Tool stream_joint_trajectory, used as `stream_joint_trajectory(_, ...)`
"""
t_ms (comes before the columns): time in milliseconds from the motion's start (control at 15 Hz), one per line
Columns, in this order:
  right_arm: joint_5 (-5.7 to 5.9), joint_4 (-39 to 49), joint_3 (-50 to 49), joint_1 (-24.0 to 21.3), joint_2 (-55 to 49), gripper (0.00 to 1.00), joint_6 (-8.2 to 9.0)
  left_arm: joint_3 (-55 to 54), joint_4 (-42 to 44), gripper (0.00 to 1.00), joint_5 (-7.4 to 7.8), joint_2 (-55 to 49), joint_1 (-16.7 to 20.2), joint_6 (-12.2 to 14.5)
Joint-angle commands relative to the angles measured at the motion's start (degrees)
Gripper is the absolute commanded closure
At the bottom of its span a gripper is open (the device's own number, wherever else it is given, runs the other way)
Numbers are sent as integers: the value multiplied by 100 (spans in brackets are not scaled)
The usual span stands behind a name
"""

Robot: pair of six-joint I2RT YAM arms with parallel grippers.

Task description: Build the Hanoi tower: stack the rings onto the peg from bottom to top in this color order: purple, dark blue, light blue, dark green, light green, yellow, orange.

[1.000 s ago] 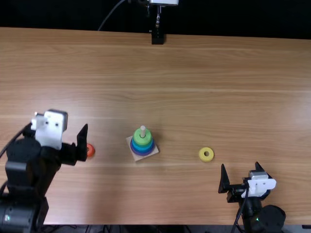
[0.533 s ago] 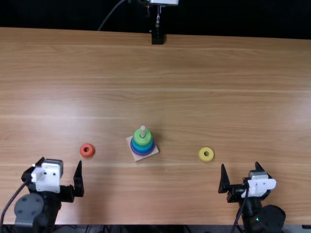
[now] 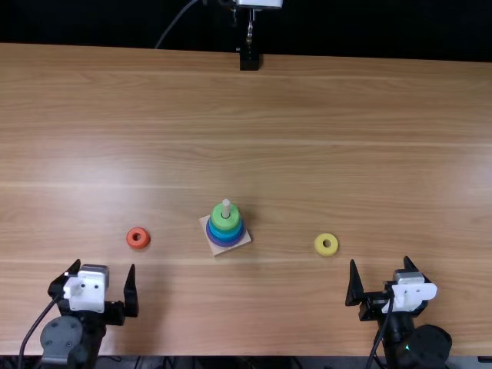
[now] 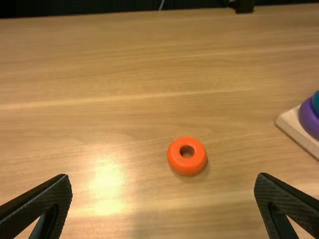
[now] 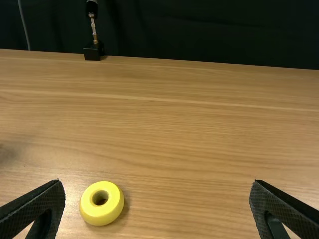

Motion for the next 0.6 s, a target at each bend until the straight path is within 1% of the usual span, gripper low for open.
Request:
stream_joint_trajectory(0,21,-225,-409,-86,-73,0,-30,-472,-56,0,-17,-182,52,-5)
stream_joint_trajectory(200,21,-225,-409,-86,-73,0,-30,-683,-78,0,-28,-279,52,-5)
stream_joint_trajectory(533,21,-214,-409,-86,-73,0,-30,-735,-204,0,-28,-279,113,-16)
